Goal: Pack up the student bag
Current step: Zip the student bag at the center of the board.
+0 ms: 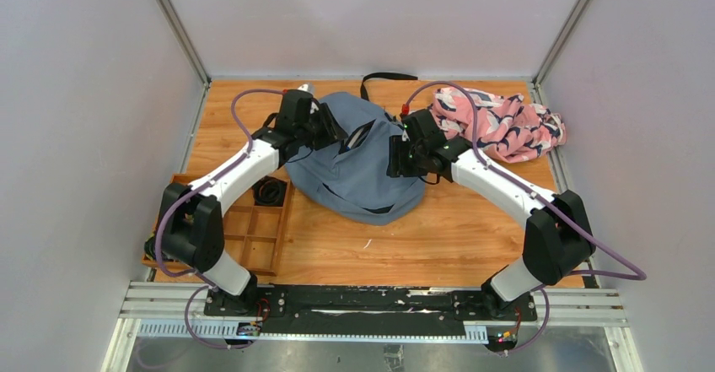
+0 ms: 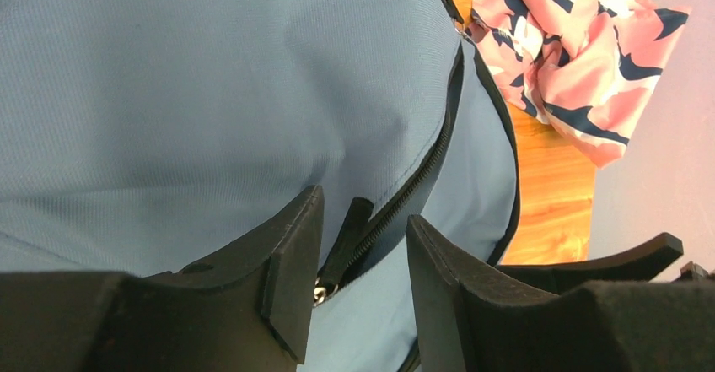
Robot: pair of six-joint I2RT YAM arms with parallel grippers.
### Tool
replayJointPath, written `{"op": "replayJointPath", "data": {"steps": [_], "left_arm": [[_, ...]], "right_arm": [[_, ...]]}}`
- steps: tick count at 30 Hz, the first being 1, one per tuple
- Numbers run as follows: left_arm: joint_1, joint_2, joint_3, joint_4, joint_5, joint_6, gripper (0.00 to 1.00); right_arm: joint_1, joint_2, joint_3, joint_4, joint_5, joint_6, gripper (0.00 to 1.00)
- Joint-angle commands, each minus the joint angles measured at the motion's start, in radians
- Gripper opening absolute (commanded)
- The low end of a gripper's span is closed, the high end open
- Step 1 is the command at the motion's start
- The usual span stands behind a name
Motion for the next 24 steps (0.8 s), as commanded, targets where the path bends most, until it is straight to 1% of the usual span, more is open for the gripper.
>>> {"op": "replayJointPath", "data": {"steps": [1, 4, 6, 7, 8, 12, 13, 16, 20, 24], "left_arm": [[-0.002, 0.046, 0.043, -0.007, 0.003, 0.026, 0.47], [-0.002, 0.061, 0.047, -0.002, 0.0, 0.025, 0.45], [-0.002, 0.065, 0.05, -0.005, -0.011, 0.026, 0.39], [-0.002, 0.065, 0.05, -0.005, -0.016, 0.026, 0.35], [-0.002, 0.063, 0.051, -0.005, -0.019, 0.024, 0.31], [-0.002, 0.051, 0.054, -0.001, -0.016, 0.023, 0.02], [-0.002, 0.046, 0.056, 0.001, -0.008, 0.024, 0.0], [-0.002, 0.029, 0.056, 0.019, 0.042, 0.023, 0.0], [-0.005, 0.01, 0.061, 0.056, 0.087, -0.012, 0.0], [-0.025, 0.011, 0.082, 0.101, 0.089, -0.039, 0.0]], "right_arm": [[-0.004, -0.012, -0.023, -0.009, -0.005, 0.008, 0.52], [-0.004, -0.007, -0.022, -0.009, -0.007, 0.011, 0.51], [-0.003, -0.005, -0.021, -0.009, -0.007, 0.01, 0.51], [-0.002, -0.004, -0.022, -0.008, -0.007, 0.011, 0.51], [-0.004, -0.003, -0.022, -0.008, -0.007, 0.011, 0.51], [-0.004, 0.01, -0.029, -0.002, -0.006, 0.007, 0.51], [-0.003, 0.015, -0.034, 0.001, -0.006, 0.008, 0.51], [-0.003, 0.035, -0.047, 0.013, -0.029, 0.016, 0.51], [0.003, 0.06, -0.073, 0.051, -0.099, 0.042, 0.5], [0.019, 0.101, -0.11, 0.074, -0.105, 0.064, 0.49]]}}
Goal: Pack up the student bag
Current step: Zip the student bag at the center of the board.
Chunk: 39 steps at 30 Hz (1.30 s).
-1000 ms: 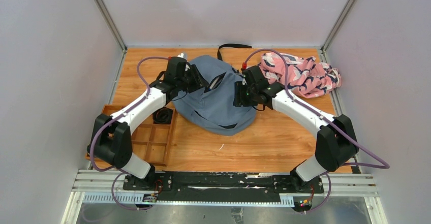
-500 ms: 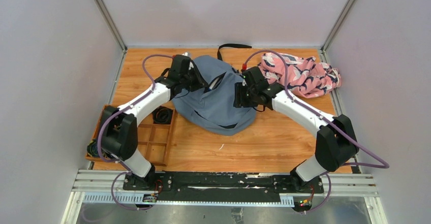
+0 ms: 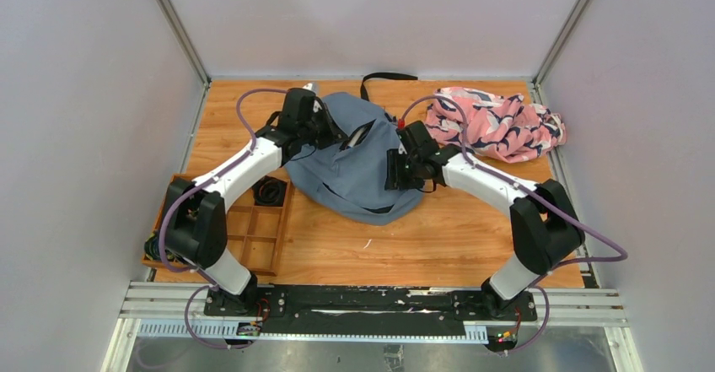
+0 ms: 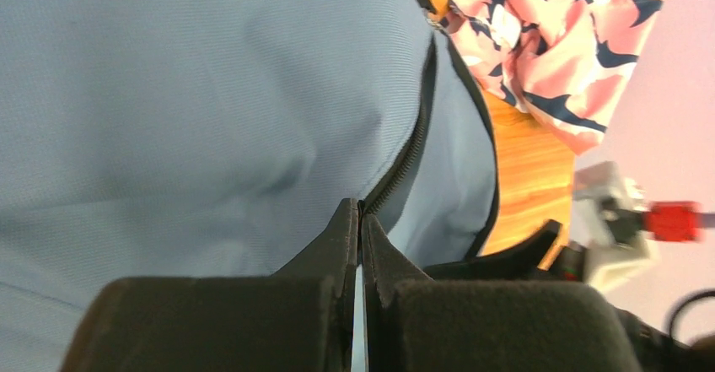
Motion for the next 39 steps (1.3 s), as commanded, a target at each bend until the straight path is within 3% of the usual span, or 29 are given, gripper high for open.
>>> {"op": "replayJointPath", "data": {"steps": [1, 10, 16, 17, 20, 24, 29, 33, 39], "left_arm": [[-0.025, -0.028, 0.065, 0.094, 0.029, -0.035, 0.0], [-0.047, 0.126, 0.197, 0.13, 0.054, -0.047, 0.0], [-0.056, 0.13, 0.192, 0.111, 0.065, -0.003, 0.0], [-0.056, 0.126, 0.198, 0.104, 0.069, 0.009, 0.02], [-0.056, 0.113, 0.24, 0.022, 0.052, 0.058, 0.32], [-0.056, 0.064, 0.284, -0.072, -0.012, 0.144, 0.47], [-0.012, -0.02, 0.246, -0.128, -0.031, 0.171, 0.52], [0.042, -0.085, 0.143, -0.109, 0.053, 0.164, 0.54], [0.044, -0.053, 0.101, -0.18, 0.221, 0.292, 0.59]], "right_arm": [[0.019, 0.052, -0.047, 0.032, -0.037, 0.038, 0.49], [0.058, 0.106, -0.117, 0.056, -0.054, 0.063, 0.48], [0.058, 0.01, -0.08, 0.011, -0.031, 0.04, 0.49], [0.059, -0.01, -0.063, 0.001, -0.023, 0.029, 0.49], [0.058, -0.062, 0.003, -0.017, 0.004, -0.005, 0.5], [0.055, -0.084, 0.111, -0.017, 0.036, -0.042, 0.51], [0.039, -0.009, 0.276, -0.005, 0.04, -0.041, 0.52], [0.022, 0.094, 0.395, 0.006, 0.039, -0.025, 0.51], [-0.022, 0.228, 0.555, 0.027, -0.057, -0.023, 0.52]]}}
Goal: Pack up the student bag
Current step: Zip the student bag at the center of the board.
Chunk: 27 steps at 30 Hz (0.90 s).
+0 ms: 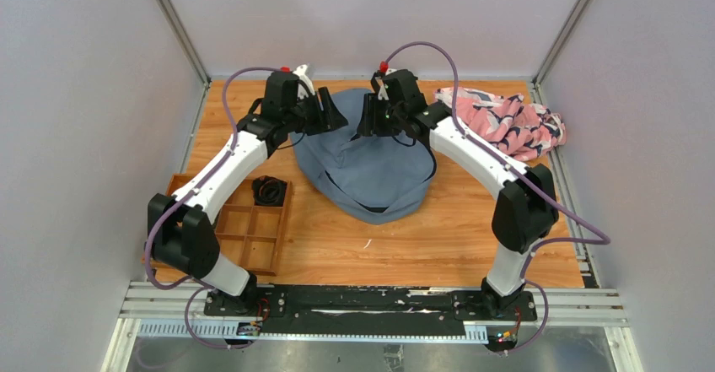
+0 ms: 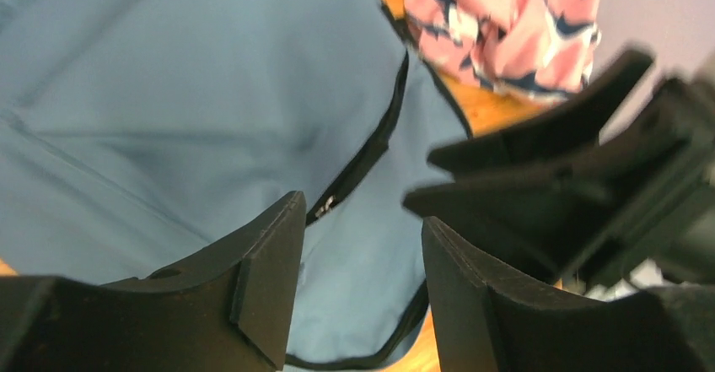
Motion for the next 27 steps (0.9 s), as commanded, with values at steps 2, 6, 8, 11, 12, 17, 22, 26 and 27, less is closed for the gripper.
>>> {"op": "replayJointPath", "data": {"steps": [2, 6, 8, 11, 12, 17, 22, 26, 27], "left_arm": [[-0.008, 0.044, -0.067, -0.055, 0.186, 0.139, 0.59], [-0.009, 0.045, -0.124, -0.043, 0.172, 0.168, 0.58], [-0.008, 0.035, -0.144, -0.033, 0.164, 0.168, 0.58], [-0.008, 0.026, -0.165, -0.02, 0.157, 0.168, 0.59], [-0.008, 0.029, -0.166, -0.021, 0.158, 0.172, 0.58], [-0.008, 0.057, -0.168, -0.017, 0.158, 0.186, 0.56], [-0.008, 0.084, -0.163, 0.001, 0.161, 0.18, 0.52], [-0.008, 0.106, -0.154, 0.011, 0.162, 0.174, 0.48], [-0.008, 0.109, -0.153, 0.014, 0.163, 0.171, 0.48]], "right_arm": [[-0.047, 0.106, 0.124, 0.01, -0.089, 0.014, 0.52], [-0.059, 0.152, 0.154, 0.035, -0.109, 0.023, 0.53], [-0.063, 0.168, 0.165, 0.035, -0.116, 0.027, 0.53], [-0.065, 0.188, 0.169, 0.043, -0.137, 0.039, 0.53], [-0.066, 0.196, 0.165, 0.048, -0.153, 0.047, 0.53], [-0.069, 0.214, 0.132, 0.095, -0.234, 0.089, 0.52], [-0.069, 0.206, 0.091, 0.116, -0.244, 0.106, 0.52], [-0.069, 0.199, 0.061, 0.137, -0.271, 0.125, 0.5], [-0.07, 0.199, 0.056, 0.14, -0.277, 0.128, 0.49]]}}
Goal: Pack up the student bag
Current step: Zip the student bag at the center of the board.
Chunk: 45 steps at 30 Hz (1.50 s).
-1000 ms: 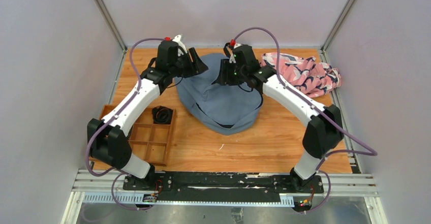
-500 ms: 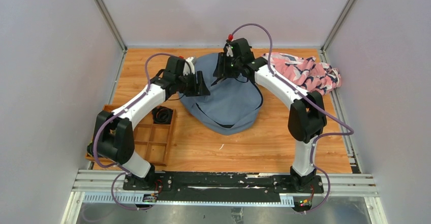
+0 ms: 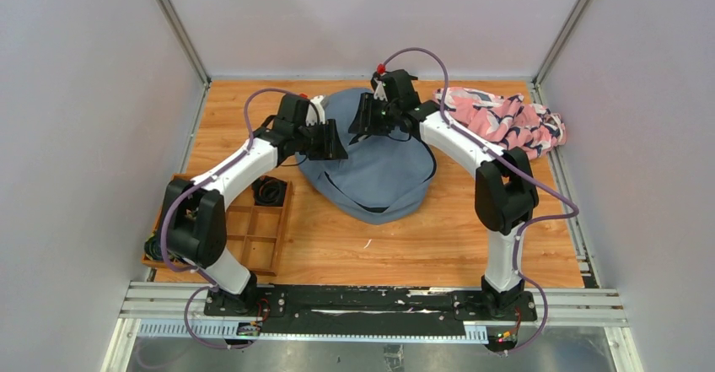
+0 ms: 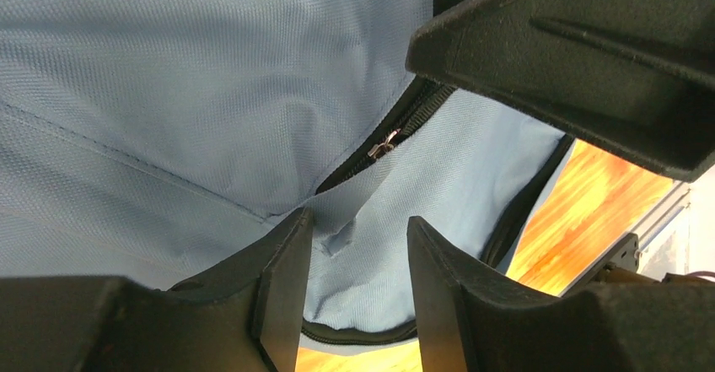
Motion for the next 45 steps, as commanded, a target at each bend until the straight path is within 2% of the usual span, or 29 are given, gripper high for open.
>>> {"op": "replayJointPath", "data": {"steps": [1, 6, 10, 16, 18, 19, 22, 27, 32, 38, 39, 43, 45], "left_arm": [[0.0, 0.028, 0.008, 0.036, 0.021, 0.001, 0.47], [0.0, 0.046, 0.007, 0.069, 0.033, -0.015, 0.42], [0.0, 0.068, 0.017, 0.076, 0.041, -0.025, 0.36], [0.0, 0.07, 0.018, 0.071, 0.044, -0.026, 0.15], [0.0, 0.069, 0.018, 0.062, 0.043, -0.019, 0.06], [0.0, 0.068, 0.017, 0.059, 0.042, -0.018, 0.01], [0.0, 0.063, 0.009, 0.058, 0.037, -0.015, 0.0], [0.0, 0.065, 0.005, 0.057, 0.049, -0.013, 0.0], [0.0, 0.075, 0.014, 0.051, 0.058, -0.014, 0.0], [0.0, 0.08, 0.016, 0.05, 0.061, -0.015, 0.0], [0.0, 0.08, 0.015, 0.051, 0.061, -0.015, 0.0], [0.0, 0.073, 0.011, 0.051, 0.062, -0.014, 0.0], [0.0, 0.071, 0.009, 0.043, 0.053, -0.01, 0.0]], "right_arm": [[-0.009, -0.009, -0.034, 0.034, -0.06, 0.035, 0.46], [-0.008, -0.02, -0.053, 0.043, -0.076, 0.041, 0.31], [-0.008, -0.027, -0.059, 0.055, -0.083, 0.041, 0.26], [-0.008, -0.033, -0.059, 0.047, -0.079, 0.044, 0.04], [-0.008, -0.048, -0.065, 0.045, -0.079, 0.046, 0.01], [-0.008, -0.057, -0.069, 0.046, -0.074, 0.048, 0.0], [-0.008, -0.084, -0.088, 0.043, -0.056, 0.04, 0.01], [-0.008, -0.118, -0.116, 0.042, -0.046, 0.038, 0.29], [-0.008, -0.122, -0.144, 0.05, -0.064, 0.044, 0.33], [-0.008, -0.116, -0.154, 0.052, -0.074, 0.049, 0.28], [-0.008, -0.114, -0.154, 0.052, -0.072, 0.048, 0.25], [-0.009, -0.112, -0.148, 0.049, -0.06, 0.052, 0.01], [-0.012, -0.111, -0.143, 0.049, -0.049, 0.055, 0.0]]}}
